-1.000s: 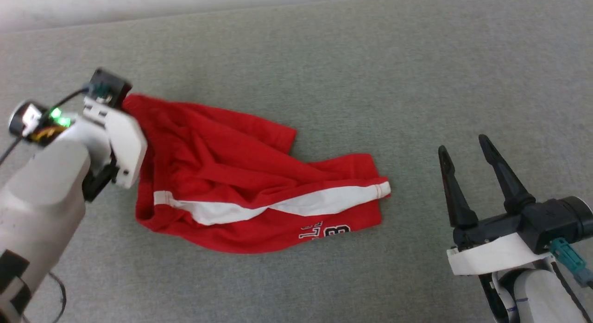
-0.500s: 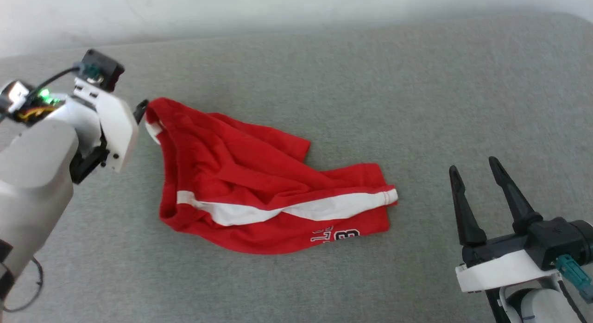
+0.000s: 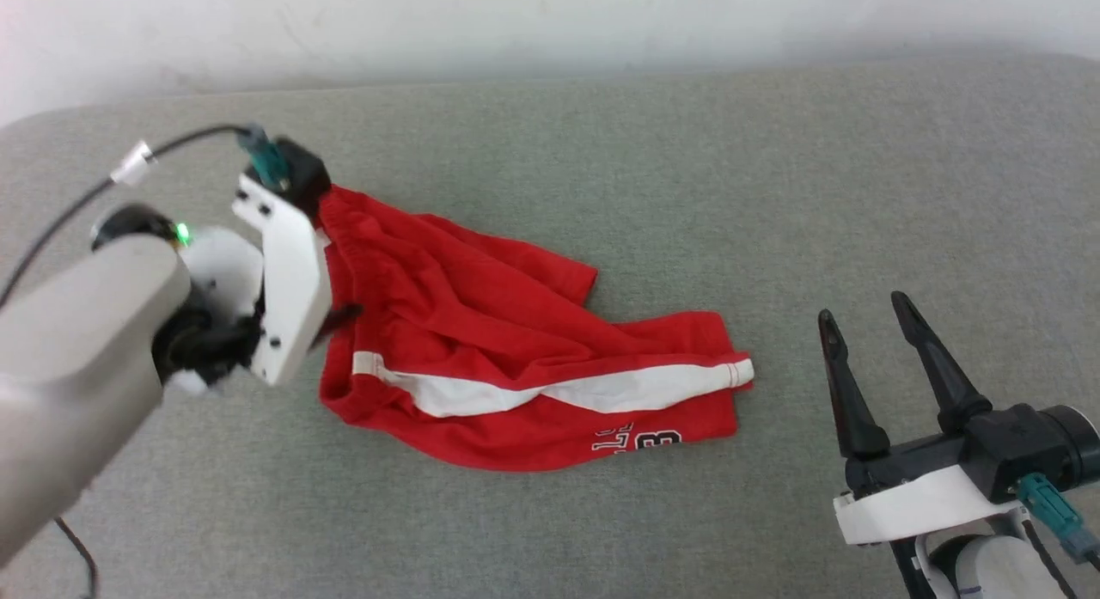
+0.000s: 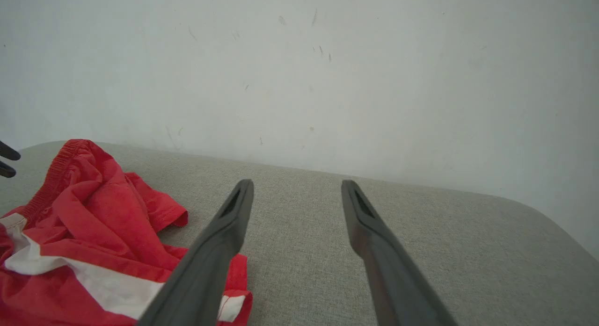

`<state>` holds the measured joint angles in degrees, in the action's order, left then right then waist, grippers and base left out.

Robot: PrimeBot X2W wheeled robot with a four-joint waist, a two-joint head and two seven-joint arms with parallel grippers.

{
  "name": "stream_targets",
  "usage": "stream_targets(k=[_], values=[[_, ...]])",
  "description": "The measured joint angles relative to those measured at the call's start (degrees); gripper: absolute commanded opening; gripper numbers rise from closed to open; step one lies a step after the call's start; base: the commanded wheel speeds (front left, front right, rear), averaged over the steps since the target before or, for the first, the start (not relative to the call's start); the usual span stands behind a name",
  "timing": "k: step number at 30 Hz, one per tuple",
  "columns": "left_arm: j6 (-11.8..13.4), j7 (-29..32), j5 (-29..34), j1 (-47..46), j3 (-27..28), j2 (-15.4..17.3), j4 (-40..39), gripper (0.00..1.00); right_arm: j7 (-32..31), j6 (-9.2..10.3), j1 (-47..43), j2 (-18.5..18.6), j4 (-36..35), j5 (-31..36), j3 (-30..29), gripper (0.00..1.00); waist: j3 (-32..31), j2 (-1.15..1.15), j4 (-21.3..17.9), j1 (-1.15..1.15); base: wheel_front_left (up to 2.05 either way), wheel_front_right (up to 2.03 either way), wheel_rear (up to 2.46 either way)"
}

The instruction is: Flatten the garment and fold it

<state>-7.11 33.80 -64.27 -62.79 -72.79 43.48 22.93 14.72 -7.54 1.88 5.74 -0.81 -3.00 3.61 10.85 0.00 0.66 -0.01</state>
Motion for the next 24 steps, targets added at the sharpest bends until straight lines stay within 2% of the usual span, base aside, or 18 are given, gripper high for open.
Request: stream_targets(k=[4,18,19,20,24], values=[[0.0,3.0,-0.9,3.4,-0.3,0.0,-1.6,1.00,0.0,0.00,0.2,0.0,0.1,0.0,0.1,1.00,0.8,0.00,-1.0,0.01,0.00,0.00,0.00],[0.0,2.4,-1.6,7.5,-0.4,-0.7,-1.5,1.00,0.0,0.00,1.4,0.3,0.2,0.0,0.1,1.00,3.1,0.00,-2.4,0.01,0.00,0.00,0.00],[0.0,1.7,-1.6,7.6,-0.5,-0.9,-1.3,0.19,0.0,0.00,1.4,0.3,0.3,0.0,0.1,1.00,3.1,0.00,-2.3,0.01,0.00,0.00,0.00],[0.0,1.0,-1.6,7.5,-0.5,-1.0,-1.2,0.00,0.0,0.00,1.4,0.3,0.3,0.0,0.1,1.00,3.1,0.00,-2.3,0.01,0.00,0.00,0.00],[0.0,-2.2,-1.7,7.6,-0.5,-0.9,-1.8,0.00,0.0,0.00,1.4,0.7,0.6,0.0,0.2,1.00,2.2,0.00,-1.9,0.01,0.00,0.00,0.00]])
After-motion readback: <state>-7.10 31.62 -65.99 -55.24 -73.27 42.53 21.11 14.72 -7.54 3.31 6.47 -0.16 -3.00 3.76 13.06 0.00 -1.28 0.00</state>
